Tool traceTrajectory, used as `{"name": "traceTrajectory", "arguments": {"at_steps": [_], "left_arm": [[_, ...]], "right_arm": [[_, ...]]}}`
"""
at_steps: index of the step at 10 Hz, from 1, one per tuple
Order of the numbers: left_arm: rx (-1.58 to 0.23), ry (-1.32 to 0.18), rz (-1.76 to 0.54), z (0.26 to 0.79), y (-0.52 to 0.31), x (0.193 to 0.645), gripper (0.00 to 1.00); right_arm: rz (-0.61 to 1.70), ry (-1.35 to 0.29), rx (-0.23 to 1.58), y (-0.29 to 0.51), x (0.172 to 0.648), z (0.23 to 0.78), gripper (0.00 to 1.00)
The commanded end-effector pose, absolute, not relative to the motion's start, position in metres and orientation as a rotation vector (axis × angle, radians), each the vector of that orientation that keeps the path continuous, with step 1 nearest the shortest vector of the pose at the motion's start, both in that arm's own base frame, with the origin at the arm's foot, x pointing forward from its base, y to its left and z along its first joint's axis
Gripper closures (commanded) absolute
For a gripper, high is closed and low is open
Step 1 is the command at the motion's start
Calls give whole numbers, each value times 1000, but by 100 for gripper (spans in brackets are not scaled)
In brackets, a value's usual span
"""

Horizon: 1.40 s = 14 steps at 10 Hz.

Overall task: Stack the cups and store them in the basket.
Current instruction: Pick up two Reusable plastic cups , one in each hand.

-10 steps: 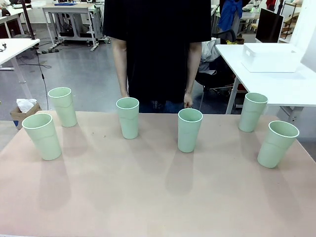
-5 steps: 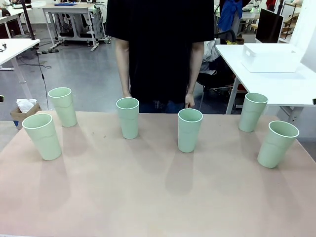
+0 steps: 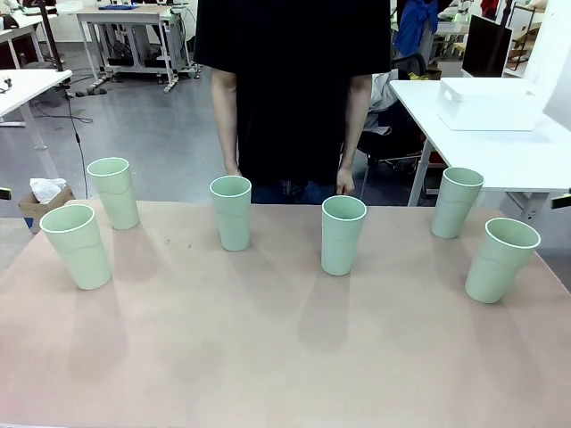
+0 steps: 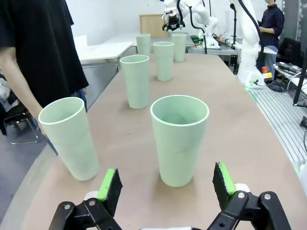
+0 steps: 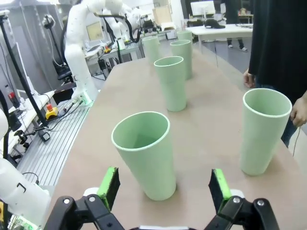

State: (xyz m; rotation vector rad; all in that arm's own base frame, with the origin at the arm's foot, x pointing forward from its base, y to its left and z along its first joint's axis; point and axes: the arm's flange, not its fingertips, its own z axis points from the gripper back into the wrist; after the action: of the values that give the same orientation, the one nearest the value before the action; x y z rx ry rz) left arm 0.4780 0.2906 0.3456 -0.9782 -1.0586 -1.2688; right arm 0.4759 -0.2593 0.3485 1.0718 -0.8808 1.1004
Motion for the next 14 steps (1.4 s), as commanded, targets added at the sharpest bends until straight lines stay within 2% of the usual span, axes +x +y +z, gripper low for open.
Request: {"name": "traceTrajectory", "arguments": {"at_steps": [1,5,9,14], "left_arm": [[-975,-1060,-1266,346,290,475,0],[-978,-1057,-1269,345,291,478,0],[-1092,-1167,-1361,313,279,491,0],[-1177,-1194,-1392,282,251,497,0]], "right_arm": [[1133,-869,1035,-257,474,370,0],[1127,-887,1046,-260,476,366,0],[1287,-961,1106,-248,480,307,0],[1348,-1002,1184,-233,488,251,0]]}}
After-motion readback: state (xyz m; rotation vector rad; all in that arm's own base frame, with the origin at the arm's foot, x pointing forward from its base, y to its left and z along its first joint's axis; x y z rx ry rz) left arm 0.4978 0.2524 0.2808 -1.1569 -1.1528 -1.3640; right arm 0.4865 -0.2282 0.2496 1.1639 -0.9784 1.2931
